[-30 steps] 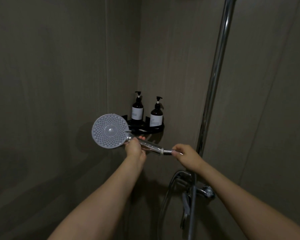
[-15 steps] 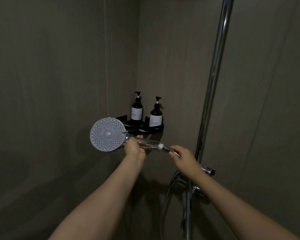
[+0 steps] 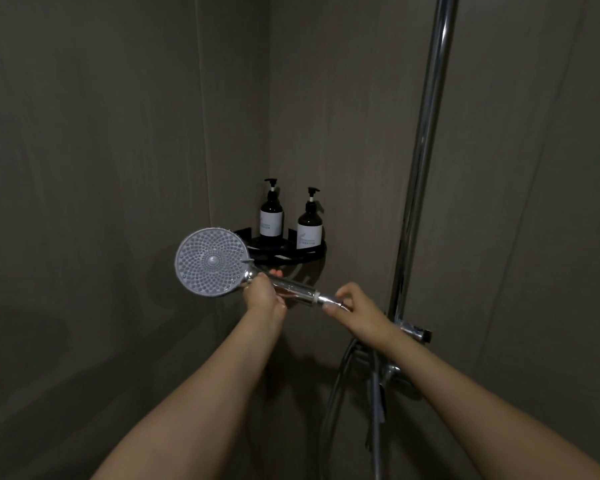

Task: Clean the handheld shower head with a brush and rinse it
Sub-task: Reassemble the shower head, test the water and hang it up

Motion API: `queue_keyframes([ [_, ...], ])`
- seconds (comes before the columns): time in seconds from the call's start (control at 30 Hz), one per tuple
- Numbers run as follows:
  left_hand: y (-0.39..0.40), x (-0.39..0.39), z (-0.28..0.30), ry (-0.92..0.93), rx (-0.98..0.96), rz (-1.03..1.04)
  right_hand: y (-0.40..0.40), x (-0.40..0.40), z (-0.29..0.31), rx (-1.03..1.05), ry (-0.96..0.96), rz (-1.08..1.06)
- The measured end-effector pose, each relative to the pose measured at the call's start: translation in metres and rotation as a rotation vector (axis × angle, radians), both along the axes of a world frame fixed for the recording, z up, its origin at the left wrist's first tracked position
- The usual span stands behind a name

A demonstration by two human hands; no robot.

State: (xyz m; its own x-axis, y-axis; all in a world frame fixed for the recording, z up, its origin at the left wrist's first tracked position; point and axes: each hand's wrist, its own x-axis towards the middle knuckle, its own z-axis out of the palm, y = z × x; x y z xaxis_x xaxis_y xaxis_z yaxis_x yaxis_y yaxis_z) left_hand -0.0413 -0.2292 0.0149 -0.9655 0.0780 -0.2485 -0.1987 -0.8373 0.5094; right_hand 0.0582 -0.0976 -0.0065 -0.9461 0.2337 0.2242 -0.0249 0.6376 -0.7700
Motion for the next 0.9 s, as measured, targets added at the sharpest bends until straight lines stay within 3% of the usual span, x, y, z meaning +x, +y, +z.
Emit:
queue_keyframes([
  [0.17, 0.001, 0.007, 0.002, -0.002, 0.003, -0.047, 0.0, -0.001, 0.004, 0.189, 0.075, -0.064],
  [0.3, 0.003, 0.007, 0.002, -0.011, -0.001, -0.044, 0.003, -0.001, -0.001, 0.148, 0.044, 0.003],
  [0.43, 0.006, 0.009, 0.003, -0.021, 0.002, -0.041, 0.004, -0.004, 0.003, 0.14, 0.032, -0.082],
  [0.73, 0.014, 0.005, -0.003, -0.01, -0.003, -0.057, 0.011, -0.003, 0.003, 0.039, 0.021, -0.053],
  [0.9, 0.015, 0.008, -0.003, 0.006, -0.026, -0.069, 0.016, -0.002, -0.002, 0.087, 0.008, -0.034],
])
